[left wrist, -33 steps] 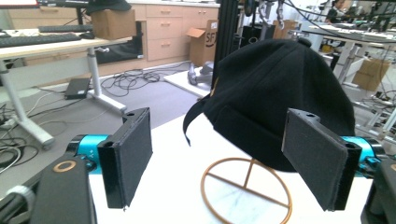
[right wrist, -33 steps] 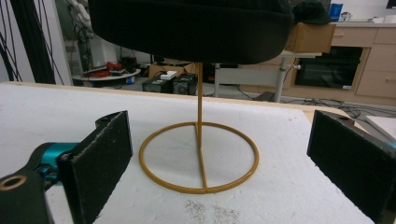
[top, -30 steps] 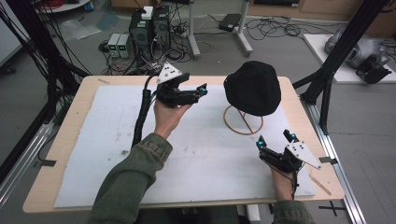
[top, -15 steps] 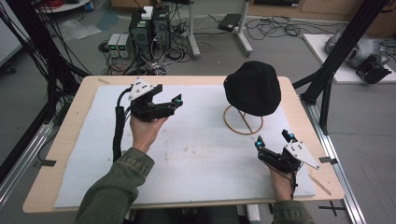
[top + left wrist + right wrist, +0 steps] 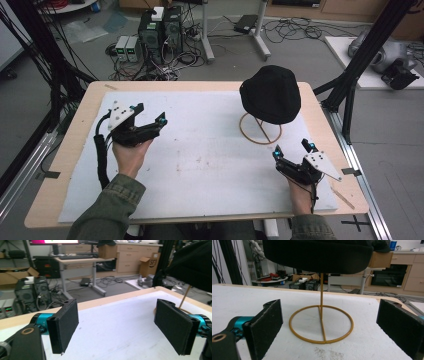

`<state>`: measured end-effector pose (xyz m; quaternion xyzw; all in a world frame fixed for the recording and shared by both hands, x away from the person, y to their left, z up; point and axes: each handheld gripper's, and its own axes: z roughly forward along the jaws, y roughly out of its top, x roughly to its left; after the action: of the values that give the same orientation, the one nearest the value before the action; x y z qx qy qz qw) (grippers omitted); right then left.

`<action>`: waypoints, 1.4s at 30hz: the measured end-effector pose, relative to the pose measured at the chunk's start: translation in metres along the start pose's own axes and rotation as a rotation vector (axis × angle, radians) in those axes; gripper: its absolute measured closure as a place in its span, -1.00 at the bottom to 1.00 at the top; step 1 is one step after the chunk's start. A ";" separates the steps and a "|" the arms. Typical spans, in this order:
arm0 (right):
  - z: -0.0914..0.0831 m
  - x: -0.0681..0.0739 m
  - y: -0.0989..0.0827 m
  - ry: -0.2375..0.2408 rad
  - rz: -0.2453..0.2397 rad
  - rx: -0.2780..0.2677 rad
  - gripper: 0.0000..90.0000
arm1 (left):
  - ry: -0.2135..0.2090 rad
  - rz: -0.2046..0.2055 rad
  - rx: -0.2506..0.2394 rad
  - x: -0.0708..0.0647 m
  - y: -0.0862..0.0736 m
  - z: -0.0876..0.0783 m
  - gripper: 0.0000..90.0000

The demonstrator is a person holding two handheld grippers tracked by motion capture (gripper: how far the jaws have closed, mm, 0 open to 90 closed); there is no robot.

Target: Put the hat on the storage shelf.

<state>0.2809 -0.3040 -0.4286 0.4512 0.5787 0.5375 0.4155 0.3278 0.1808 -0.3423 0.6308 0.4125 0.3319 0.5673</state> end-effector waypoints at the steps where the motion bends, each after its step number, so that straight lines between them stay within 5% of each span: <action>1: 0.000 0.000 0.000 0.000 0.004 0.001 -0.87 | 0.013 -0.004 -0.003 0.003 -0.004 -0.004 -0.56; 14: -0.001 0.000 -0.001 -0.011 0.001 0.007 -0.87 | 0.173 -0.027 -0.064 0.035 -0.044 -0.048 -0.56; 25: -0.001 -0.001 -0.003 -0.020 0.011 0.011 -0.87 | 0.243 -0.042 -0.075 0.052 -0.073 -0.073 -0.57; 31: -0.001 -0.002 -0.003 -0.027 0.012 0.013 -0.87 | 0.249 -0.062 -0.059 0.058 -0.085 -0.080 -0.56; 42: -0.001 -0.005 -0.004 -0.036 0.015 0.008 -0.87 | 0.223 -0.035 -0.049 0.052 -0.090 -0.085 -0.56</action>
<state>0.2812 -0.3090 -0.4323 0.4669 0.5700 0.5301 0.4197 0.2624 0.2667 -0.4221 0.5686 0.4758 0.4003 0.5386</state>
